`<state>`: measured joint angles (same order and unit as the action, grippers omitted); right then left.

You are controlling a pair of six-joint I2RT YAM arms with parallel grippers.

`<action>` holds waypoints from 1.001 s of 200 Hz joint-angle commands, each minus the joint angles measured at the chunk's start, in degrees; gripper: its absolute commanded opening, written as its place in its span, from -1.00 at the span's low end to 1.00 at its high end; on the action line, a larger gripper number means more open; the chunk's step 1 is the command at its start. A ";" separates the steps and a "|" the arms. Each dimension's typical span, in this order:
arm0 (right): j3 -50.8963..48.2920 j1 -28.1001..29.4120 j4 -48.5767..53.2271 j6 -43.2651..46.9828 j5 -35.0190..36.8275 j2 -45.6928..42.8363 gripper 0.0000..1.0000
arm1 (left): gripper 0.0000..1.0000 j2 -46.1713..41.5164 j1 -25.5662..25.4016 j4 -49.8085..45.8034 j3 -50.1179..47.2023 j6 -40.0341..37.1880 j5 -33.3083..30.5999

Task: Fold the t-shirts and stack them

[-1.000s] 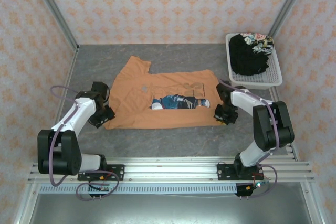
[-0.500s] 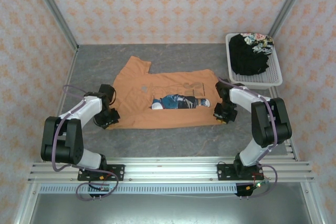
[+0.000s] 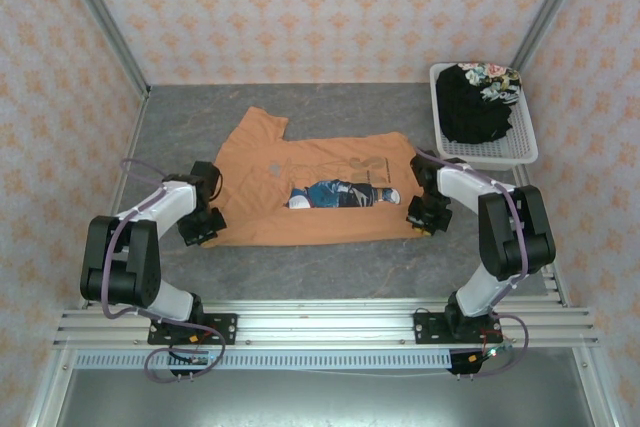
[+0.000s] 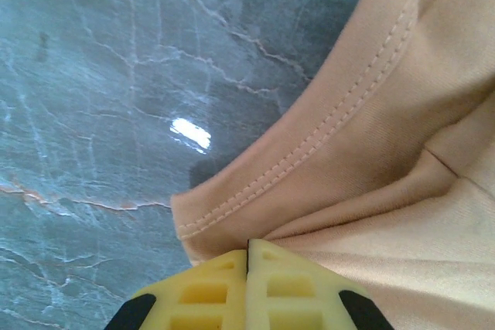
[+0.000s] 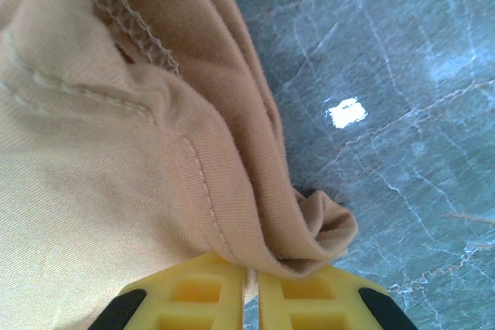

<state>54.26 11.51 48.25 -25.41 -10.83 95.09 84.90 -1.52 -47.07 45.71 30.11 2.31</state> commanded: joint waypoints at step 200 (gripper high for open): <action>0.58 -1.16 -0.24 0.72 0.80 1.45 -0.81 | -1.00 14.16 -0.57 -9.35 9.20 -3.47 -10.21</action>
<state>54.98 11.03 48.86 -25.21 -10.92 95.70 97.82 -1.91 -53.78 54.61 26.85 -5.02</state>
